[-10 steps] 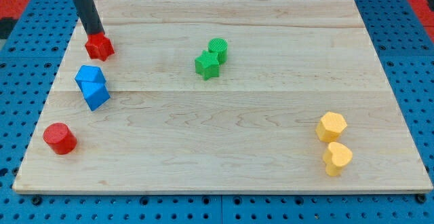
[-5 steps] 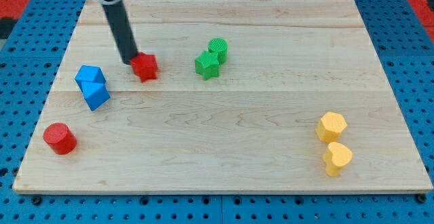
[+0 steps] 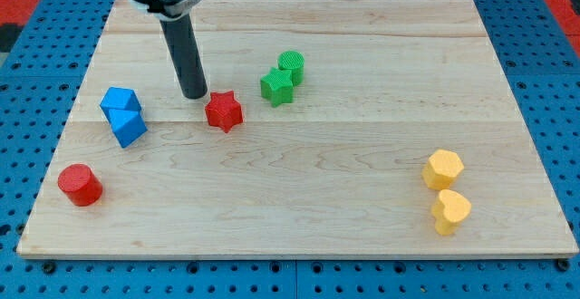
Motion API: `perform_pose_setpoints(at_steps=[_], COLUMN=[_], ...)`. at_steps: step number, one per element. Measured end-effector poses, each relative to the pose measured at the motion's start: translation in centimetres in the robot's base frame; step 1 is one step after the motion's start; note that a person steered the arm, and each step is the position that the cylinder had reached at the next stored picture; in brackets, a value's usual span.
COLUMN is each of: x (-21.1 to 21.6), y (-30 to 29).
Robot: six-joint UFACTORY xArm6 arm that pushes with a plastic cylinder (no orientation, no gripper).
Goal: Place the red star right to the red circle
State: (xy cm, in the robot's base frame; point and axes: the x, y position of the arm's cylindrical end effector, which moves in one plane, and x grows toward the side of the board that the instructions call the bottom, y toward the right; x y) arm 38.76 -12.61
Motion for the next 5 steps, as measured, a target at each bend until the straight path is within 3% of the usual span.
perform_pose_setpoints(at_steps=[2, 3, 5], x=[3.8, 8.5, 12.2], y=[5.9, 7.9, 6.2])
